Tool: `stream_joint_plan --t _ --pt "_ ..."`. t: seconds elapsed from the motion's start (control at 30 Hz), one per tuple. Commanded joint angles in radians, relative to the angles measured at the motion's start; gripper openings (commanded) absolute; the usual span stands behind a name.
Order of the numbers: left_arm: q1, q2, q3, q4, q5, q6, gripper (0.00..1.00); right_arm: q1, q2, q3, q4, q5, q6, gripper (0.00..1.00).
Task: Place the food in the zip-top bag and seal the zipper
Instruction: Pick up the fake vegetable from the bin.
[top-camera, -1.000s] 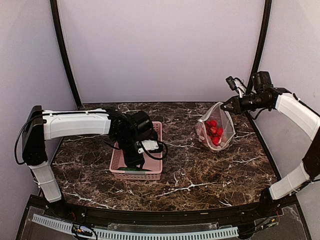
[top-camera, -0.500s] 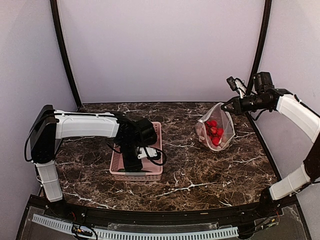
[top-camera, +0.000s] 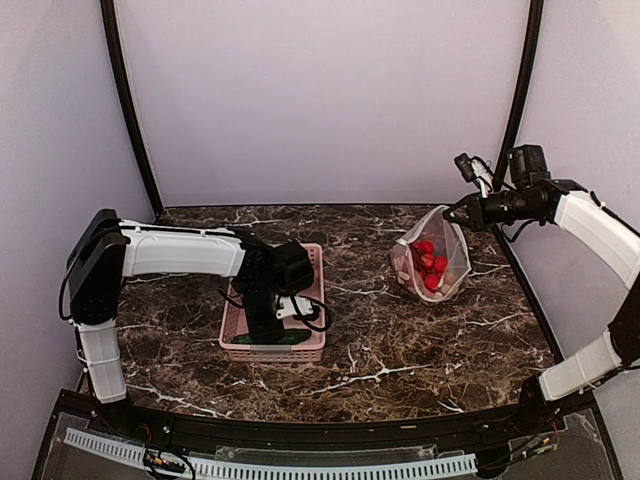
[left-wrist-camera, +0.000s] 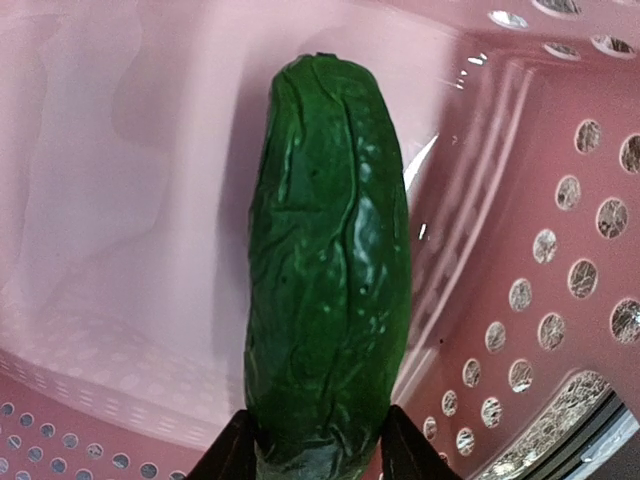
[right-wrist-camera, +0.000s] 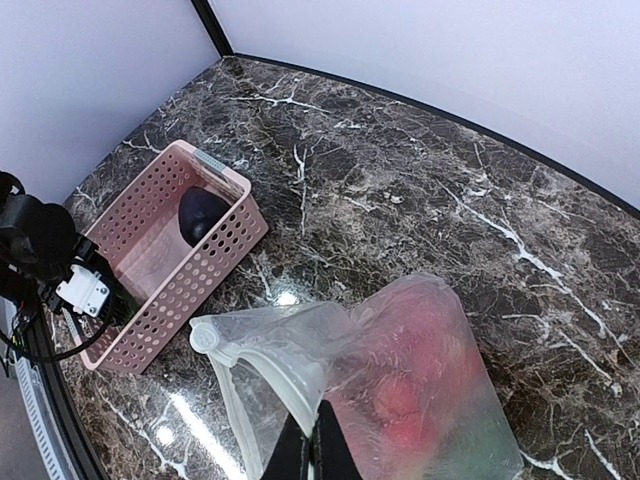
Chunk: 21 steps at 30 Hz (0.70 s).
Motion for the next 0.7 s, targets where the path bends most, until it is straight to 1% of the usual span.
stream_joint_plan --t 0.0,0.23,0.43,0.6,0.67 --pt "0.031 -0.013 0.012 0.035 -0.008 -0.039 0.40 -0.007 -0.032 -0.020 0.036 0.006 -0.005 0.00" --pt "0.035 -0.043 -0.001 0.050 0.031 -0.040 0.32 -0.009 -0.039 -0.027 0.042 0.009 -0.005 0.00" --pt "0.046 -0.078 -0.008 0.066 0.017 -0.070 0.31 -0.009 -0.037 -0.027 0.043 0.007 -0.003 0.00" --pt "0.060 -0.143 -0.002 0.089 0.009 -0.095 0.31 -0.009 -0.040 -0.026 0.041 0.007 -0.002 0.00" --pt "0.066 -0.168 0.007 0.074 0.003 -0.099 0.31 -0.009 -0.042 -0.027 0.041 0.010 -0.003 0.00"
